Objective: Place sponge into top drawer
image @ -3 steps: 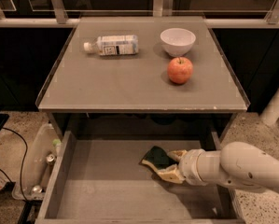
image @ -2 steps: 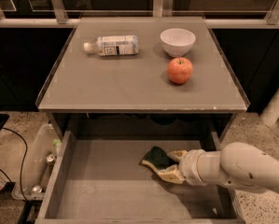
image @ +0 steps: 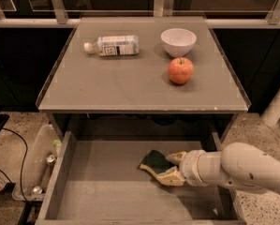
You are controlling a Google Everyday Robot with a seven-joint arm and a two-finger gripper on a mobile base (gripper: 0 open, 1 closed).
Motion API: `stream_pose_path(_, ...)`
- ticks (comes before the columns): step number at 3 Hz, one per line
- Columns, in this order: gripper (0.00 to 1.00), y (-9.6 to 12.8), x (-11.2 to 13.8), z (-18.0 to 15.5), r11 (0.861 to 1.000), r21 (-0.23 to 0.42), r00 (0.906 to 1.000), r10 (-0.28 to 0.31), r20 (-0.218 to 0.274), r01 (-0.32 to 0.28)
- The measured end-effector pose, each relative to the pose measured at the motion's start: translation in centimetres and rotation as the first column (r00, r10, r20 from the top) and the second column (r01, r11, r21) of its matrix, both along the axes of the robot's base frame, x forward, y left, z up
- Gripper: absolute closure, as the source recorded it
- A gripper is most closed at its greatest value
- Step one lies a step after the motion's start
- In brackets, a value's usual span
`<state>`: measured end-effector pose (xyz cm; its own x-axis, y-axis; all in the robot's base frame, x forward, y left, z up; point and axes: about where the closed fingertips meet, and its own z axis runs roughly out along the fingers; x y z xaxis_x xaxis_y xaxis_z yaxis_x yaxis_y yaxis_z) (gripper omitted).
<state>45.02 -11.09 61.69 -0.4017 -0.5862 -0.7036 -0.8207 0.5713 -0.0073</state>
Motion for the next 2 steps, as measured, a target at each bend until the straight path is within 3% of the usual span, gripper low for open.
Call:
stream_pose_path(1, 0.13, 0.0, 0.0, 0.0, 1.0, 0.0, 1.0, 0.0, 0.0, 0.0)
stream_pose_path(2, 0.0, 0.0, 0.0, 0.0, 1.0, 0.0, 1.0, 0.0, 0.0, 0.0)
